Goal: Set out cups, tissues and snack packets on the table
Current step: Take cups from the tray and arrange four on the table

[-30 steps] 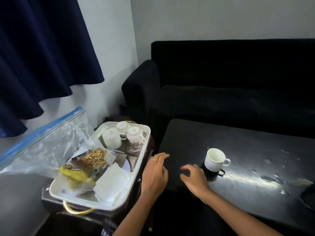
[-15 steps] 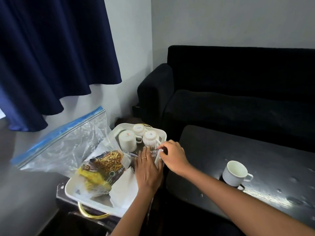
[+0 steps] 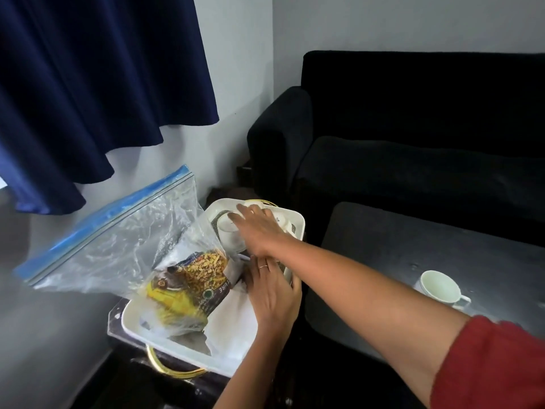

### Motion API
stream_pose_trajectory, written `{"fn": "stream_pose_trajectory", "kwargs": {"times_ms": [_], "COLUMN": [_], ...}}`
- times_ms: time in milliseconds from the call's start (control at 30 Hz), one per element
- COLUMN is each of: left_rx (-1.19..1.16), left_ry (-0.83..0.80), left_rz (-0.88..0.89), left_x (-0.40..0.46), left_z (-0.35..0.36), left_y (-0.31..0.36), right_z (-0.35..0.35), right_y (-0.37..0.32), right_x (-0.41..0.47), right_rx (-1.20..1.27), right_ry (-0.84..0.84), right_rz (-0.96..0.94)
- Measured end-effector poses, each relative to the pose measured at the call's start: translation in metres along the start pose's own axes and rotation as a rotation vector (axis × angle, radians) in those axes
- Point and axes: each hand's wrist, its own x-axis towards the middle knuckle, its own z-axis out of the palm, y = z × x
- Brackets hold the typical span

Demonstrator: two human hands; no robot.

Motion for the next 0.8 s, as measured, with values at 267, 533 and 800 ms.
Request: {"fn": "stream_pose_trajectory", "kwargs": {"times_ms": [267,533,800], "left_rx": [-0.033,-0.007,-0.056], "left_ry": [-0.054,-0.068,-0.061], "left_rz": [0.001,-0.022,0.015], "left_x": [0.000,0.001,-0.002], "left_z": [-0.002,-0.003,-0.007], "left_y": [-0.002,-0.001,0.000], "right_z": [0.014,0.011,0.016], "right_y": [-0.016,-0.014,-0.009], "right_x": [0.015,0.013,-0.016], "right_rx": [-0.002,0.121,0.470], "right_ry": [0.010,0.064,0.362], "right_rz": [0.020,0.147,0.168]}}
